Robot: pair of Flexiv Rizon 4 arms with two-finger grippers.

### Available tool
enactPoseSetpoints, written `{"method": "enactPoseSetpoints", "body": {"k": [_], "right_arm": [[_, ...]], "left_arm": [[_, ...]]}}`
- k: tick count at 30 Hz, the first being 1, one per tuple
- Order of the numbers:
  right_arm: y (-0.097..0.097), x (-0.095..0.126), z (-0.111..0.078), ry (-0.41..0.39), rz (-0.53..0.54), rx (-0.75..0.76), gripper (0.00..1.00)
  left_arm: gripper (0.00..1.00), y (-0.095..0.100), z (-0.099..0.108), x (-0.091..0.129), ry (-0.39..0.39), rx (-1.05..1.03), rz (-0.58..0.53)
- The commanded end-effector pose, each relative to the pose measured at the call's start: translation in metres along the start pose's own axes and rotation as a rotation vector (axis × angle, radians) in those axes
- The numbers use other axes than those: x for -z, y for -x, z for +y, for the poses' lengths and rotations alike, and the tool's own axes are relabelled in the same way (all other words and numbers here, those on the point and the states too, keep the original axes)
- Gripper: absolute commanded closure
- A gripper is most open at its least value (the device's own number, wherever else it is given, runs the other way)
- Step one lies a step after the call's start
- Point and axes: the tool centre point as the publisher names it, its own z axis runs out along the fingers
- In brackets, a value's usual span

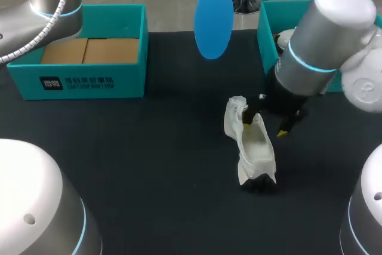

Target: Take the shoe out of the shoebox, open the shoe tongue, remove and reinsert the insole, then place the shoe into the shoebox

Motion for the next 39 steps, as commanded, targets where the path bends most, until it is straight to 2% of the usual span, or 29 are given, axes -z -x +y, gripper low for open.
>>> {"method": "enactPoseSetpoints", "body": {"k": [1, 8, 13, 17, 32, 33, 35, 39], "right_arm": [[0.016, 0.022, 0.007, -0.059, 0.143, 0.041, 0.00], [0.003, 0.035, 0.014, -0.114, 0.323, 0.146, 0.00], [-0.017, 0.046, 0.017, -0.138, 0.408, 0.217, 0.00], [-0.029, 0.055, 0.020, -0.115, 0.407, 0.239, 0.00], [-0.029, 0.055, 0.020, -0.115, 0.407, 0.239, 0.00], [-0.022, 0.054, 0.017, -0.148, 0.519, 0.183, 0.00], [-0.014, 0.057, 0.014, -0.115, 0.667, 0.122, 0.00], [-0.017, 0.063, 0.011, -0.067, 0.860, 0.016, 0.00]], "left_arm": [[1.00, 0.001, 0.001, 0.000, -0.001, -0.001, 0.001], [1.00, 0.001, 0.001, 0.000, -0.001, -0.001, 0.001], [1.00, 0.001, 0.001, 0.000, -0.001, -0.001, 0.001], [1.00, 0.001, 0.001, 0.000, -0.001, -0.001, 0.001], [1.00, 0.001, 0.001, 0.000, -0.001, -0.001, 0.001], [1.00, 0.001, 0.001, 0.000, -0.001, -0.001, 0.001], [1.00, 0.001, 0.001, 0.000, -0.001, -0.001, 0.001], [1.00, 0.001, 0.001, 0.000, -0.001, -0.001, 0.001]]}}
